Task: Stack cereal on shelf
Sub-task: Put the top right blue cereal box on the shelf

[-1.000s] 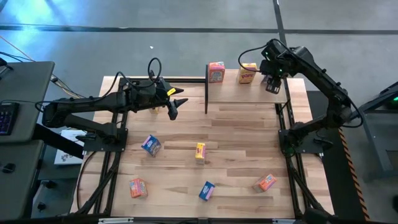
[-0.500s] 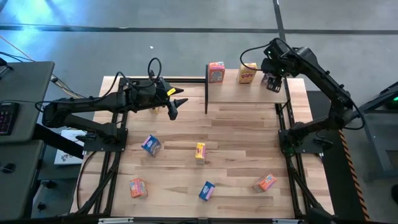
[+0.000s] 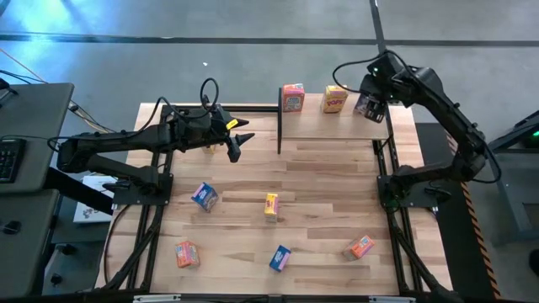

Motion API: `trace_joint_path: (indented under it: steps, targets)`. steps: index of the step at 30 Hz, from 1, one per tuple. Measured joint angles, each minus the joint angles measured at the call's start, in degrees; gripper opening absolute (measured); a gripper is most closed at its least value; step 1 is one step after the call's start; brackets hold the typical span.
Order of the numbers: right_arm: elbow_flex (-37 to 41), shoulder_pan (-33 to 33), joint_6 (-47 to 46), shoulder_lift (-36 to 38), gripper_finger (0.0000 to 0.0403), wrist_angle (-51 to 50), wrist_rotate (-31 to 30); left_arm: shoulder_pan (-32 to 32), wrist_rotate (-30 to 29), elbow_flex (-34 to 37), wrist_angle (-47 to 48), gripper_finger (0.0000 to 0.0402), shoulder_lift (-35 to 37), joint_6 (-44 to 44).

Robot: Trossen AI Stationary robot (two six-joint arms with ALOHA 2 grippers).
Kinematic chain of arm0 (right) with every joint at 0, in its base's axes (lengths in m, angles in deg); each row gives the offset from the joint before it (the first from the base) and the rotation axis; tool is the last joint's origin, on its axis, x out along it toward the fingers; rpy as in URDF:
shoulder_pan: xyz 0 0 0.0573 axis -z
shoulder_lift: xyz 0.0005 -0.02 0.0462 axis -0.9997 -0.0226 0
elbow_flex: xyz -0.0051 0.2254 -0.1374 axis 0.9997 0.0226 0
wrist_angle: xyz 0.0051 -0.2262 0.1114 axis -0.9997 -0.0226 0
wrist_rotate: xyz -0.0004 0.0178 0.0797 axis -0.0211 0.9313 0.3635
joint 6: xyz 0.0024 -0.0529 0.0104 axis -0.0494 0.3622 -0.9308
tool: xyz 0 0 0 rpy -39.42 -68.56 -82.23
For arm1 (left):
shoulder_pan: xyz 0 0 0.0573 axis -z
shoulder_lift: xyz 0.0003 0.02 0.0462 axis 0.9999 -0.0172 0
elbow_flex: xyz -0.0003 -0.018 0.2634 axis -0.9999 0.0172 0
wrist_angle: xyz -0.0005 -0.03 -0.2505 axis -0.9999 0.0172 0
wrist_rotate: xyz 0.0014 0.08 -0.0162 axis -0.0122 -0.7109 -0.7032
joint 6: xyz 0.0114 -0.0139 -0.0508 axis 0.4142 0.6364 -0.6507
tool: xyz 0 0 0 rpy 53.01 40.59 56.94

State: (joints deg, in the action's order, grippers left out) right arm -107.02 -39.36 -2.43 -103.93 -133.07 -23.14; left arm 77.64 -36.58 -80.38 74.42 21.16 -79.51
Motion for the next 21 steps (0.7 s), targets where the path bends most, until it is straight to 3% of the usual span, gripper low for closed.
trace_joint_path:
  steps: [11, 21]
  targets:
    - [0.00, -3.20, -13.28, 3.96, 0.0271, 0.99, 12.29, 0.00, 0.02, 0.00, 0.02, 0.0211, 0.00, 0.00]
    - [2.08, -3.22, -23.15, 3.97, 0.0271, -2.67, 14.98, 0.00, 0.00, 0.00, 0.00, 0.0211, 0.00, 0.00]
